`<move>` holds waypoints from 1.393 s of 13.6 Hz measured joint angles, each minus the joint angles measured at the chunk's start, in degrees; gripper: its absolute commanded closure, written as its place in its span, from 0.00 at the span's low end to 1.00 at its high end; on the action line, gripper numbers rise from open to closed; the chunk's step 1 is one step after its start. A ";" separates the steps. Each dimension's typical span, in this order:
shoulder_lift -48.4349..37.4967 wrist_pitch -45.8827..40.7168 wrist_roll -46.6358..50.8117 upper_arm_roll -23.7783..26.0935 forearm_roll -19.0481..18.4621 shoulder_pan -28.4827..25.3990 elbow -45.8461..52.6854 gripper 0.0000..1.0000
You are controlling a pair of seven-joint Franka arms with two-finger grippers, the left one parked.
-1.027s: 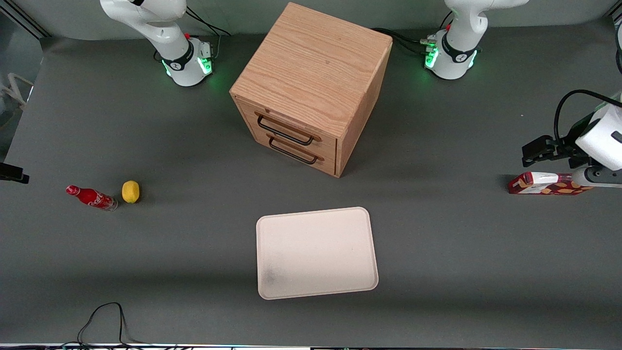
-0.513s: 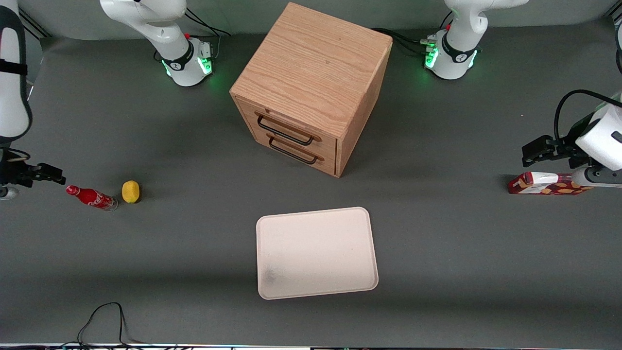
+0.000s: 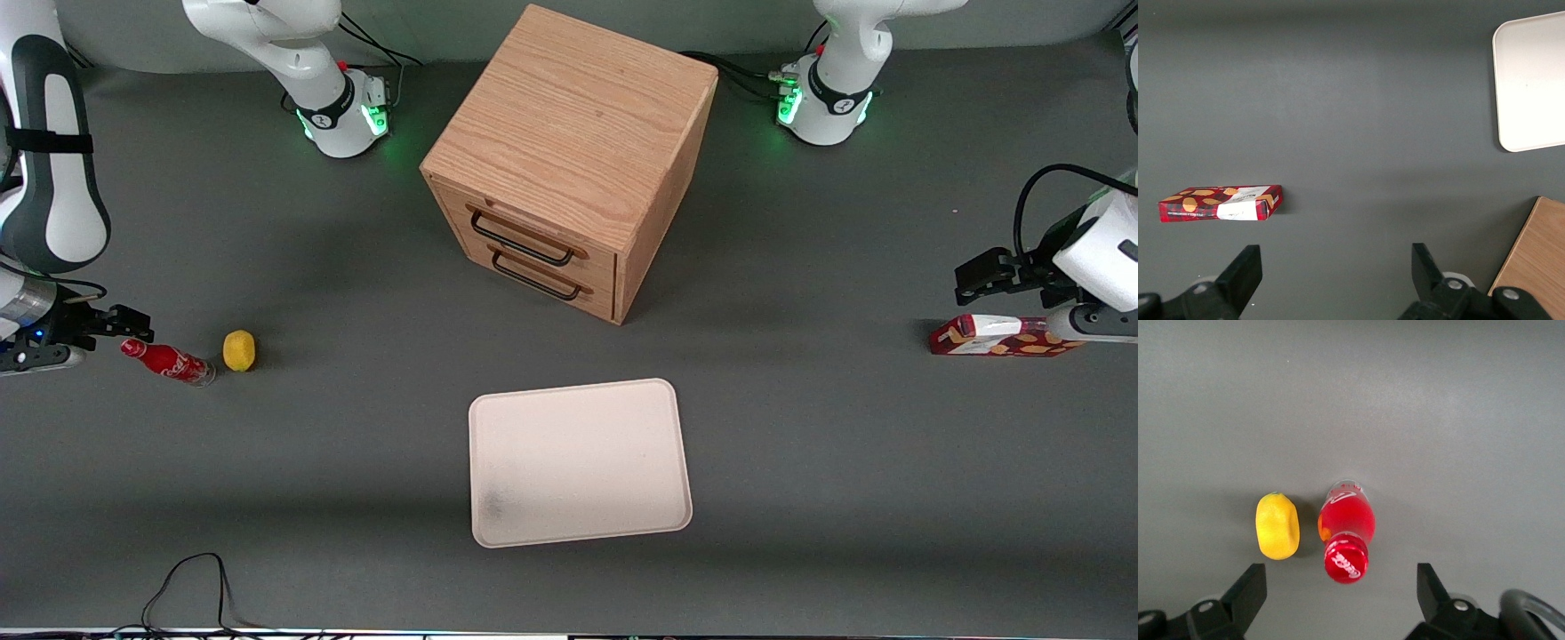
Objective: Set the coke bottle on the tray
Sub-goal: 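Lower the right gripper onto the red Coca-Cola bottle and close it, then lift the bottle and carry it toward the white tray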
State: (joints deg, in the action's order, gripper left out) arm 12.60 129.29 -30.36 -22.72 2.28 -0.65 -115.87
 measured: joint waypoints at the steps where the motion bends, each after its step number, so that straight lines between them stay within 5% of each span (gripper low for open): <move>1: 0.63 0.84 -0.06 0.00 0.00 -0.02 -0.09 0.01; 6: 3.18 3.03 -0.37 0.00 0.00 -0.02 -0.21 0.12; 8: 3.21 3.11 -0.52 -0.01 0.00 -0.01 -0.21 0.40; 10: 3.21 3.15 -1.01 -0.02 0.00 -0.01 -0.21 0.85; 11: 3.21 3.17 -1.07 -0.02 0.00 -0.01 -0.21 1.00; 19: 2.99 2.97 -1.17 -0.04 0.02 -0.02 0.02 1.00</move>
State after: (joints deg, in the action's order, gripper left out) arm 15.59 132.26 -31.53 -22.77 2.30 -0.67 -115.85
